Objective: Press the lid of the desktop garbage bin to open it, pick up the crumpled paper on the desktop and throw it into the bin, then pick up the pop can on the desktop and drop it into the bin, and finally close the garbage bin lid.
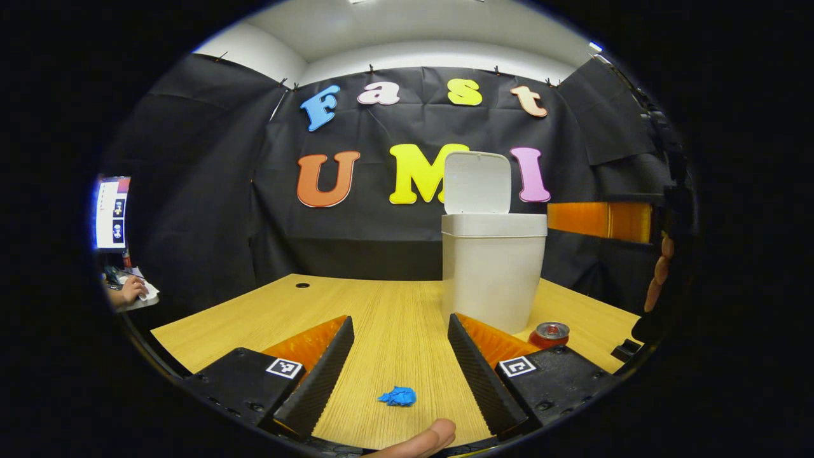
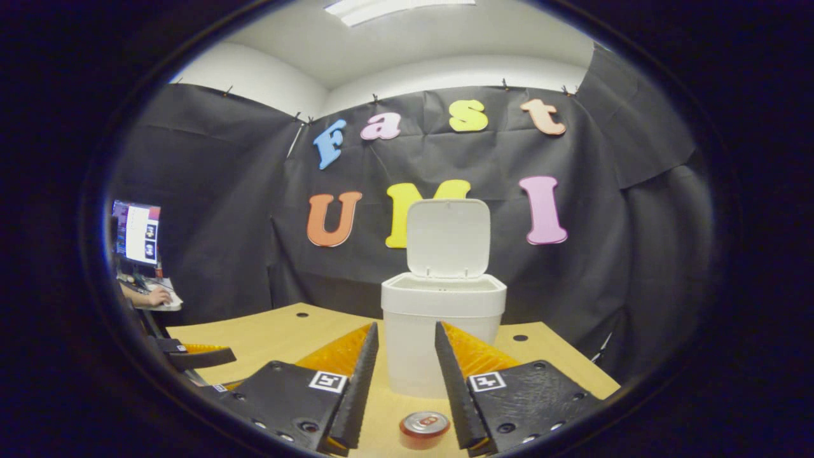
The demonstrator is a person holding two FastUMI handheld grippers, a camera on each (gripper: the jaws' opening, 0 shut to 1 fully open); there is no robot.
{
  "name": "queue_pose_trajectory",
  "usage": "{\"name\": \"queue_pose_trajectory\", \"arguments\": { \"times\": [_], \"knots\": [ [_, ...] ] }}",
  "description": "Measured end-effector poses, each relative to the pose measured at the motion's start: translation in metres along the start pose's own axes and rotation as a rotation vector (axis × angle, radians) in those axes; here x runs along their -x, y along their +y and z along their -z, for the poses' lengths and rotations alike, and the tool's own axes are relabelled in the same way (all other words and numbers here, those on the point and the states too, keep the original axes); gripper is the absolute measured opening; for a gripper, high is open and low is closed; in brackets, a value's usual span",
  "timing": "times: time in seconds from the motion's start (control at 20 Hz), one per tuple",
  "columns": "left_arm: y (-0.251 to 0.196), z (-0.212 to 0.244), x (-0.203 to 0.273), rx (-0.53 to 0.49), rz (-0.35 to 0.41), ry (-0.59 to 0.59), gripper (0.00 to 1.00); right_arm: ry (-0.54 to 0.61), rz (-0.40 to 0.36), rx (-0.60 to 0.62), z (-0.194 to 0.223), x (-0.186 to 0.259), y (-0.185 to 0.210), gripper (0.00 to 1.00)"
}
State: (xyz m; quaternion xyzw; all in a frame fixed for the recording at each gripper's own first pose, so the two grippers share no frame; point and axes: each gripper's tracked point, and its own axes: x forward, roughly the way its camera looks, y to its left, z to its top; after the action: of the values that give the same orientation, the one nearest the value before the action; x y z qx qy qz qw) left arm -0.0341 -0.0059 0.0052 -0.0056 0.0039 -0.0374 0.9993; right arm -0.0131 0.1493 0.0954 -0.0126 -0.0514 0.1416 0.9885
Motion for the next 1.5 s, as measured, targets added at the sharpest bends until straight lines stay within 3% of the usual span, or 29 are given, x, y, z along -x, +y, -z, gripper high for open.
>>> {"name": "queue_pose_trajectory", "arguments": {
  "times": [0.15,0.2,0.3,0.4,0.8,1.05,1.15,1.25,1.5],
  "knots": [
    [-0.004,0.005,-0.003,0.029,0.008,0.019,0.96,0.007,0.046,-0.016,0.021,0.02,-0.014,0.76],
    [-0.002,0.006,-0.003,0.021,0.003,0.025,0.96,0.026,0.046,-0.04,0.029,0.024,-0.015,0.9],
    [0.004,0.003,-0.001,-0.003,-0.012,0.012,0.96,0.082,0.049,-0.101,0.046,0.03,-0.018,0.98],
    [0.009,0.01,-0.002,0.001,-0.017,0.025,0.96,0.117,-0.001,-0.099,0.06,0.035,-0.006,0.96],
    [0.018,0.08,-0.013,-0.032,0.013,0.157,0.96,0.074,0.028,0.067,0.097,0.074,-0.004,0.96],
    [0.006,0.135,-0.018,-0.005,0.05,0.334,0.97,0.174,0.036,0.131,0.149,0.089,-0.011,0.98],
    [0.011,0.144,-0.017,0.013,0.02,0.387,0.97,0.219,0.042,0.136,0.163,0.09,-0.016,0.98],
    [0.003,0.146,-0.019,0.051,0.047,0.402,0.96,0.256,0.058,0.121,0.173,0.088,-0.021,0.98],
    [-0.001,0.156,-0.023,0.009,0.079,0.491,0.79,0.319,0.074,0.012,0.185,0.081,-0.026,0.95]
  ]
}}
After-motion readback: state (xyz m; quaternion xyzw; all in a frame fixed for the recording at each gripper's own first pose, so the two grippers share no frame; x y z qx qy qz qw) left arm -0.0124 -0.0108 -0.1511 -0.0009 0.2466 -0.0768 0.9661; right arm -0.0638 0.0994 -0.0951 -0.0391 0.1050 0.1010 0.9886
